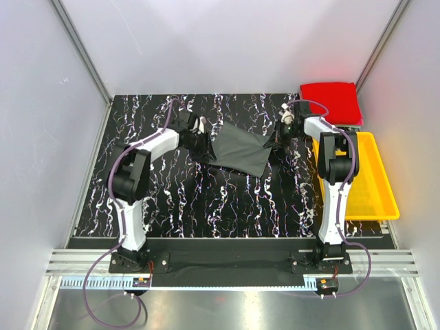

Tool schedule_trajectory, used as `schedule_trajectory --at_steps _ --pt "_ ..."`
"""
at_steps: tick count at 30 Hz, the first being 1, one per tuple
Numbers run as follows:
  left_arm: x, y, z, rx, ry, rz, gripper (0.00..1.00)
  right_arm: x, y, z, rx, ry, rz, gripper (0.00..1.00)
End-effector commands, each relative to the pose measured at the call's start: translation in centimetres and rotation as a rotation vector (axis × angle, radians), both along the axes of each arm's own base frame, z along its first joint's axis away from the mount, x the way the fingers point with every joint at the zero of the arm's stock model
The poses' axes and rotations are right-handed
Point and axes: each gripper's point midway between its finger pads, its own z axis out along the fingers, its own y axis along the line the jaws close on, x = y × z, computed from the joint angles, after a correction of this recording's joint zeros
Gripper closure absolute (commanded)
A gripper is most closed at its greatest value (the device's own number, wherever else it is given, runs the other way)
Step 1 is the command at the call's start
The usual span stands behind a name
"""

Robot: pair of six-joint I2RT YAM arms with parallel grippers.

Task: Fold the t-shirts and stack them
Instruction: Neatly place the folded tshirt to the corner

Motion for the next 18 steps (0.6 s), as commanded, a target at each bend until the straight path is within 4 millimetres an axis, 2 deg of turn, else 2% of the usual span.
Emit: schedule_trajectory --at_steps 1,3,5,6,8,9,10,13,18 --pt "-0.6 -0.9 9.6 -0.095 -0.143 -0.008 0.55 2.0 -0.5 5.3 -0.065 -0.206 0.054 1.00" --pt "-1.9 -1.5 12.1 -0.158 -0.176 -0.043 0.54 2.3 -0.4 6.2 -0.061 -0.255 0.090 1.00" --pt "-3.7 -1.8 12.3 -0.200 -0.159 -0.073 0.54 2.6 -0.2 7.3 -0.052 -0.277 0.118 1.00" --pt "-4.3 -1.9 13.1 -0.221 -0.178 -0.092 0.53 3.0 -0.3 8.1 -0.067 -0.301 0.134 1.00" --pt "-5.5 -1.5 12.3 -0.214 -0.161 -0.107 0.53 3.6 -1.0 8.7 -0.113 -0.317 0.116 1.00" --pt "-6.0 -1.5 12.6 -0.221 -0.166 -0.118 0.53 3.9 -1.3 9.5 -0.124 -0.331 0.112 1.00" --pt "-6.5 -1.3 12.1 -0.214 -0.161 -0.128 0.53 4.1 -1.4 10.2 -0.139 -0.352 0.108 1.00" --pt "-7.1 -1.0 11.4 -0.206 -0.164 -0.156 0.53 4.9 -2.3 12.1 -0.193 -0.402 0.085 1.00" --pt "-7.0 -0.9 9.8 -0.180 -0.140 -0.176 0.53 5.5 -3.3 13.4 -0.251 -0.422 0.088 1.00"
